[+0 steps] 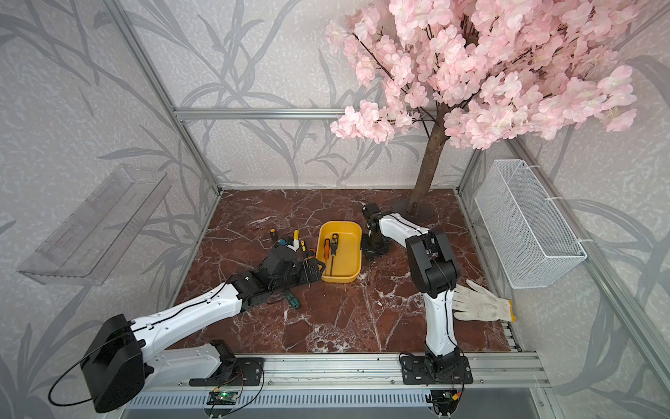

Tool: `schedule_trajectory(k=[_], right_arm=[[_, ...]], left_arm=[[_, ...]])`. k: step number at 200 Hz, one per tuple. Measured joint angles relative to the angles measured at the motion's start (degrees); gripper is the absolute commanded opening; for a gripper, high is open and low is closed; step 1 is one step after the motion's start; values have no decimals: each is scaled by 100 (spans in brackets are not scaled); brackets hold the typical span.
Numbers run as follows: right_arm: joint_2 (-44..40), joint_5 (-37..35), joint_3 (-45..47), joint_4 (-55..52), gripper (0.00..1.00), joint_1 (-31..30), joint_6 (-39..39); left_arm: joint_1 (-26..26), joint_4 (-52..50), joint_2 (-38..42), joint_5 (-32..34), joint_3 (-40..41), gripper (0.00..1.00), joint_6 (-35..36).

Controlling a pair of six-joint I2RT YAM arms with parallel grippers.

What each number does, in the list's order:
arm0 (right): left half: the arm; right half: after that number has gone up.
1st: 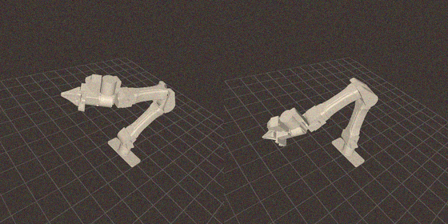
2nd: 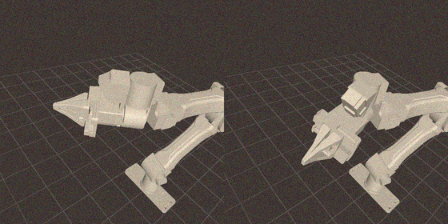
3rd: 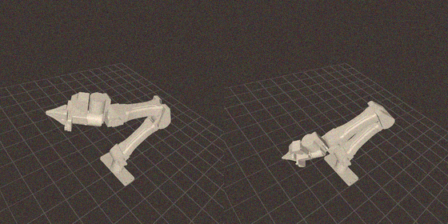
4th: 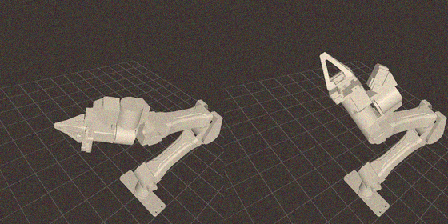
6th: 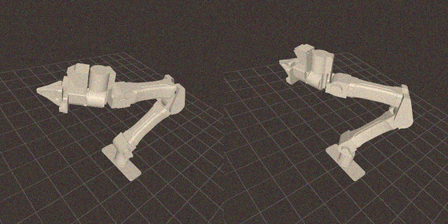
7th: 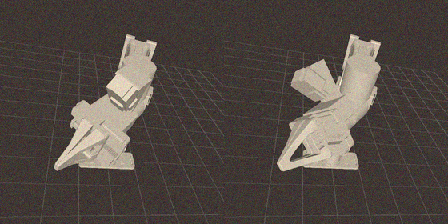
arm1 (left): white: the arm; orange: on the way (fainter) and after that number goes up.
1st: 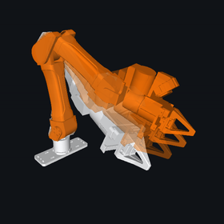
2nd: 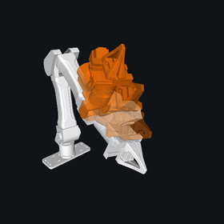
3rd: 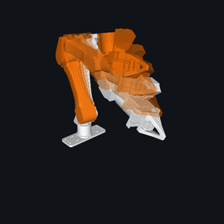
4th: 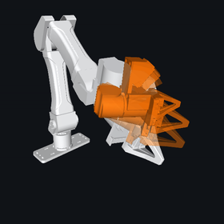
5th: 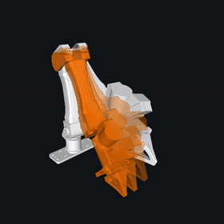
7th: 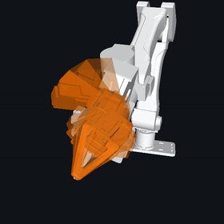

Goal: Put the screwdriver on the desktop into the storage box
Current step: Pick up the screwdriver from the center of the board.

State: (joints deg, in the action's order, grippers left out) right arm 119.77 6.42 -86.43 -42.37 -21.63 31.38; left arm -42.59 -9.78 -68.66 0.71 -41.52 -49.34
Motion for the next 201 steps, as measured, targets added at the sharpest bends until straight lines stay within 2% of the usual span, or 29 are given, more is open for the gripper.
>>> schedule_trajectory(k=[76,134,201], right_arm=[[-140,-256,107,-96,23,-13,-98],[-984,-501,164,-472,22,-44,-127],[-1224,-595,-697,-925,22,-481,-98]], left_arm=[[304,-48,337,68,140,100,-15],[660,-133,608,66,398,100,7],[824,-240,962,57,658,100,2]])
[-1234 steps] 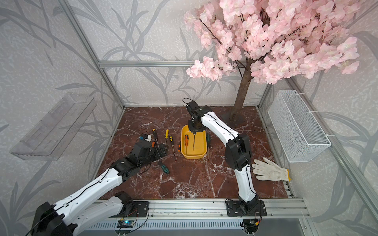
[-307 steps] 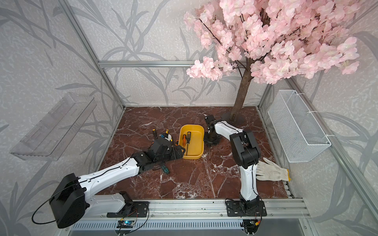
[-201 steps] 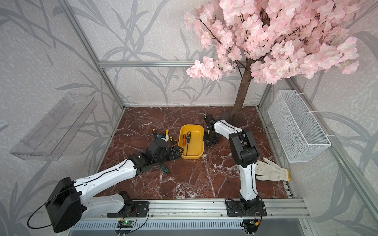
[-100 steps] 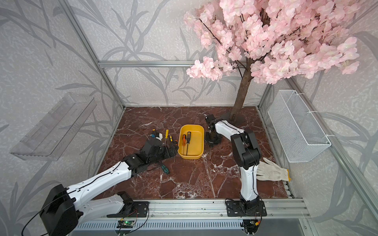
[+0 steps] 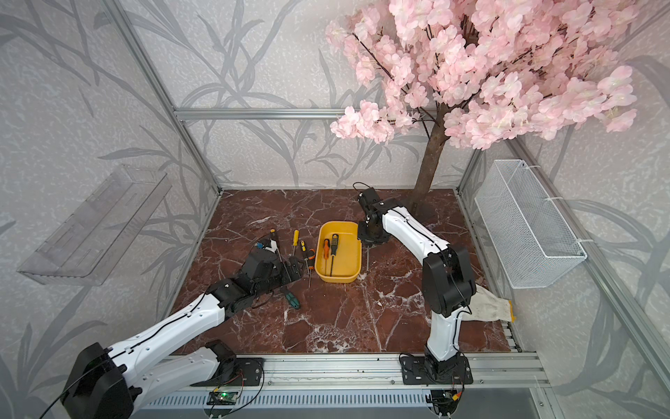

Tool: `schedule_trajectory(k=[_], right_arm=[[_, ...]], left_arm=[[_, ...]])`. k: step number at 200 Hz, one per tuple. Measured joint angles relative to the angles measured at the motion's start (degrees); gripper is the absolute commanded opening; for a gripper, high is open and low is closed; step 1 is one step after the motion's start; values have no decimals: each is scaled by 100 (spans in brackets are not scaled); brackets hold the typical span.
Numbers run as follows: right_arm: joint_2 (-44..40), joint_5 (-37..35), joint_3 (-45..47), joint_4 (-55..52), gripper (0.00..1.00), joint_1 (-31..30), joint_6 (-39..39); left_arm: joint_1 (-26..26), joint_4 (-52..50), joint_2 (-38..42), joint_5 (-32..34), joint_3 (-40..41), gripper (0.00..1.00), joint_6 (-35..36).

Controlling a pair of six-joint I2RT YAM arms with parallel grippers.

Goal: Put the screwdriver on the desktop into the storage box
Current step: Pick up the screwdriver from the center of the board, then place the screwdriver in the storage box.

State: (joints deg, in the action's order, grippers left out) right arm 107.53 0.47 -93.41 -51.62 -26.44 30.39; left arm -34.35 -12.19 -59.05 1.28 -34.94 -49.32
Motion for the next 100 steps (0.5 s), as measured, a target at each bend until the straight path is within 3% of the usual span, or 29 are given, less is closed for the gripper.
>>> schedule_trajectory(k=[100], right_arm=[[966,52,-1390,-155,22,-511,354]], left_arm=[[52,-79,308,0,160,100,-28]])
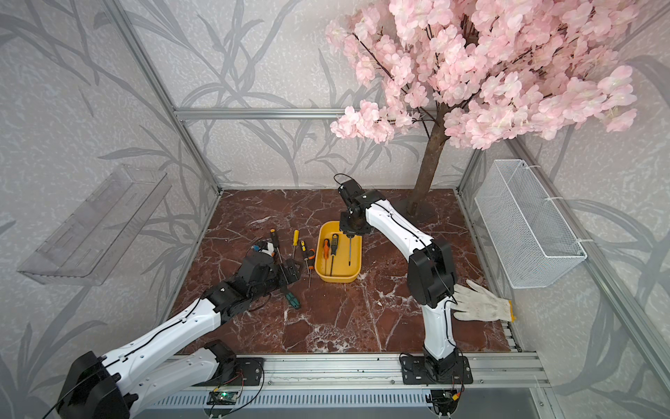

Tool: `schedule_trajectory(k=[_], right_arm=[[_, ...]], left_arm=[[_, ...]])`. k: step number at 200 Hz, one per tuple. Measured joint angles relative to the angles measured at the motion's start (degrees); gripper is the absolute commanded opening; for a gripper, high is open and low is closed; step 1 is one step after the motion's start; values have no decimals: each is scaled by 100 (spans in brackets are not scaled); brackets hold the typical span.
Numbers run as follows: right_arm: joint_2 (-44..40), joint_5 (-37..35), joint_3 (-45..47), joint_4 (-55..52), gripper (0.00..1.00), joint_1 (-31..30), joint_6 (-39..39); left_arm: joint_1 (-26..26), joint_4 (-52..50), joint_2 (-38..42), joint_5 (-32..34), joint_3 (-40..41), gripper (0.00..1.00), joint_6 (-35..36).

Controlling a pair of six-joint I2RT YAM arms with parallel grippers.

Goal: Put the screwdriver on the desktop into the storage box
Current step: Place the screwdriver in the storage box.

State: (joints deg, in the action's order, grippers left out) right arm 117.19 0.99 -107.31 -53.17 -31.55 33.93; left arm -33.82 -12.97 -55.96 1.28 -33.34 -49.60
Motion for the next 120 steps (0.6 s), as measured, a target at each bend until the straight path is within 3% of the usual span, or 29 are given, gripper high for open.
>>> schedule_trajectory(k=[120], right_arm=[[1047,120,-197,195,22,-76,413]], left_arm=[[46,-243,219,15,50,100,-13]])
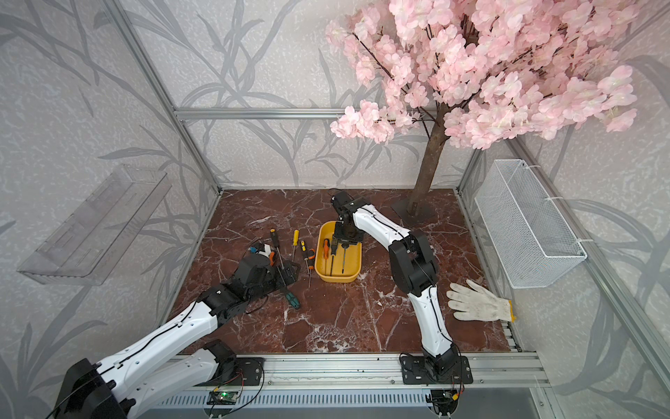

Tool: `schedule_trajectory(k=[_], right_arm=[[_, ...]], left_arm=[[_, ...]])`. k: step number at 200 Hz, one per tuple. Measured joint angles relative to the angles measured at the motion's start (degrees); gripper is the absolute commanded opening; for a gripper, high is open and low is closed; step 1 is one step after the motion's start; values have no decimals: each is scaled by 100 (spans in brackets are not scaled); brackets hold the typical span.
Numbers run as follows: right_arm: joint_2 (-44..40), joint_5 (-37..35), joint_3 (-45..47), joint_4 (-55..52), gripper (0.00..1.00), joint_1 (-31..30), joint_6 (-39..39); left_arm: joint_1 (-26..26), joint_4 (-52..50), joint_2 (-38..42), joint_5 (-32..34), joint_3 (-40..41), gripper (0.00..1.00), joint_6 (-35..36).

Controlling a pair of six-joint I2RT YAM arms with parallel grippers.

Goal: Put the screwdriver on the desktop into the storage box
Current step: Place the screwdriver in the storage box.

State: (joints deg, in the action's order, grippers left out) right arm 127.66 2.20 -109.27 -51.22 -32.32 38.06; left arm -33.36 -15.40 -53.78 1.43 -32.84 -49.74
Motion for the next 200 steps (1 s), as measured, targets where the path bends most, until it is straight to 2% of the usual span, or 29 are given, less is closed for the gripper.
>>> schedule_trajectory(k=[157,184,200], right_arm=[[509,136,-254,105,23,-70,4],[540,136,-254,105,26,-74,4],[544,136,-254,103,31,-79,4]], left_arm=[[24,-46,0,2,0,100,2],[33,-46,0,2,0,100,0],[35,-48,0,2,2,100,0]])
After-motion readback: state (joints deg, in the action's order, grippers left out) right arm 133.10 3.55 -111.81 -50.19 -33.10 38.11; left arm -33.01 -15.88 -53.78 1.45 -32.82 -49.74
